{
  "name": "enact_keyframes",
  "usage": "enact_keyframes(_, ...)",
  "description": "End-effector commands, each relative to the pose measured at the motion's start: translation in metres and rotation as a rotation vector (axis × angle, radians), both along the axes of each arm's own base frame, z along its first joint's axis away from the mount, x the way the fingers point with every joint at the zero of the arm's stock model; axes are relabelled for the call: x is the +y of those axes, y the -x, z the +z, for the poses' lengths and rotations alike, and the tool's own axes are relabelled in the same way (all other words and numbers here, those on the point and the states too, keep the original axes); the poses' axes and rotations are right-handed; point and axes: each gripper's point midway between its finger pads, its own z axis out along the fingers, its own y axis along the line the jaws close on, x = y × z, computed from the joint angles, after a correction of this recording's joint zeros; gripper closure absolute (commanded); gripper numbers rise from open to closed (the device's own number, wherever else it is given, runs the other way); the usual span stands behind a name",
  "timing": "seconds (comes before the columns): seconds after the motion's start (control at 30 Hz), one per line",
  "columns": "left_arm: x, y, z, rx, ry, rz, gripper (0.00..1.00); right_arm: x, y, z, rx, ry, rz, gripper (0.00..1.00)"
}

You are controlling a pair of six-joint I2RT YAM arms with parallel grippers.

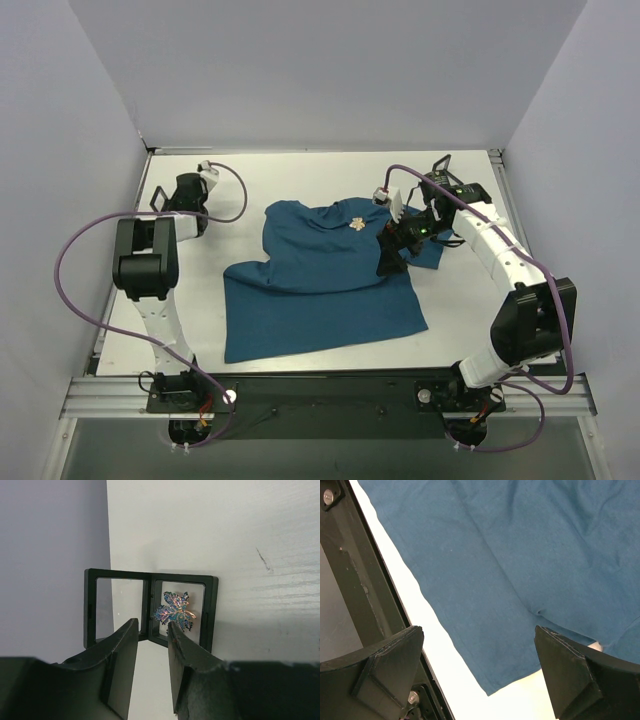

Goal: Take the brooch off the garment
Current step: Place the brooch in the brooch box.

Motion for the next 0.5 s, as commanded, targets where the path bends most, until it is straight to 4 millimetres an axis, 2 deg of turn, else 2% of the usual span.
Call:
enact_keyframes(0.0, 0.003, -0.011, 0.042, -0.095, 0.014, 0.004, 0.6, 0.001, 0.013, 0.01, -0.003, -0.028, 0.014, 0.0)
enact_keyframes(0.13, 0.002, -0.01, 0.043, -0.094, 0.02, 0.0, 0.6, -0.001, 0.013, 0.009, -0.01, -0.017, 0.016, 0.0)
enact_keyframes(0.27, -0.007, -0.008, 0.059, -0.124, 0.075, -0.014, 0.6, -0.006, 0.008, 0.004, -0.021, 0.012, 0.011, 0.0)
enact_keyframes(0.33, -0.022, -0.006, 0.063, -0.111, 0.12, -0.056, 0.59, -0.009, -0.001, -0.001, -0.017, 0.03, -0.009, 0.0)
enact_keyframes(0.37, -0.028, -0.004, 0.076, -0.128, 0.134, -0.072, 0.57, -0.012, -0.007, -0.002, -0.016, 0.037, -0.026, 0.0)
enact_keyframes(0.4, -0.031, -0.001, 0.079, -0.123, 0.148, -0.08, 0.55, -0.014, -0.014, -0.005, -0.021, 0.05, -0.047, 0.0)
enact_keyframes(0.43, -0.062, -0.001, 0.08, -0.115, 0.167, -0.153, 0.54, -0.014, -0.023, -0.009, -0.014, 0.058, -0.062, 0.0)
enact_keyframes(0.47, -0.073, 0.002, 0.095, -0.137, 0.17, -0.181, 0.53, -0.015, -0.029, -0.013, -0.008, 0.069, -0.074, 0.0)
